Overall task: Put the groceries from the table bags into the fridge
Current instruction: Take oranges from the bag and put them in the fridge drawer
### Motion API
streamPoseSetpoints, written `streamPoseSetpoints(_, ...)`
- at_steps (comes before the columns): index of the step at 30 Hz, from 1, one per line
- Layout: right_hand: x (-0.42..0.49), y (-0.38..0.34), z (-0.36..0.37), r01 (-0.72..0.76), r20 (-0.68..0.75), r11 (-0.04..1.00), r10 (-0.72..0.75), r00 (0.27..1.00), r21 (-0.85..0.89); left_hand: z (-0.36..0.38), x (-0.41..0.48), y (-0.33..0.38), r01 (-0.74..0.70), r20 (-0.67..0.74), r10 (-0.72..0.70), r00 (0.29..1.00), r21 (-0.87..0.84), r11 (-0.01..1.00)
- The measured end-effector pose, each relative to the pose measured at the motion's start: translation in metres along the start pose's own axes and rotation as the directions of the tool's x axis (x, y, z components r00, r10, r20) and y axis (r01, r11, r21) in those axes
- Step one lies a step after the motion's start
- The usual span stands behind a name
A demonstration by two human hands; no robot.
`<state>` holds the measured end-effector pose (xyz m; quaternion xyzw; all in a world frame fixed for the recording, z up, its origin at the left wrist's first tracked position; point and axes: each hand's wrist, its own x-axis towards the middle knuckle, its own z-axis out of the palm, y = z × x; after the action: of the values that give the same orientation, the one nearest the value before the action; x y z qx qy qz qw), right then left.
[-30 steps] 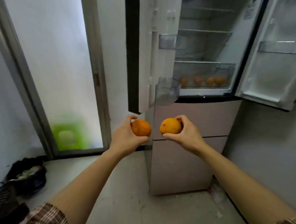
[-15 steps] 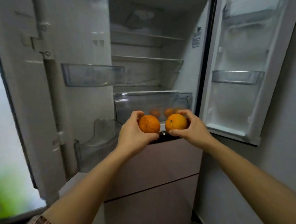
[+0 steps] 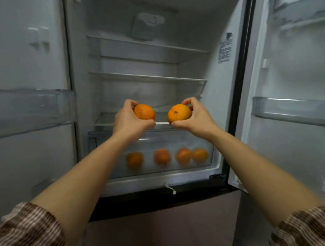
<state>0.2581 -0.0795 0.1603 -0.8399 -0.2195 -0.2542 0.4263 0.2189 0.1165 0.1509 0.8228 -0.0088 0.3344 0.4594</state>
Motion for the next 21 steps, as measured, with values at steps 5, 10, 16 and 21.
streamPoseSetpoints(5, 0.079, 0.037, 0.014, 0.018, 0.125, 0.998, -0.010, 0.992, -0.068, 0.039, 0.058, -0.021, 0.098, 0.021, -0.103, 0.994, 0.163, 0.982)
streamPoseSetpoints(10, 0.143, 0.083, 0.037, 0.049, 0.424, 0.962, 0.072, 0.903, -0.267, 0.077, 0.103, -0.033, 0.167, 0.153, -0.270, 0.950, 0.481, 0.861)
streamPoseSetpoints(16, 0.183, 0.128, 0.075, 0.211, 0.711, 0.868, 0.204, 0.674, -0.449, 0.111, 0.131, -0.058, 0.207, 0.304, -0.490, 0.817, 0.639, 0.741)
streamPoseSetpoints(21, 0.194, 0.155, 0.096, 0.361, 0.805, 0.774, 0.303, 0.510, -0.520, 0.118, 0.145, -0.067, 0.288, 0.478, -0.744, 0.467, 0.713, 0.639)
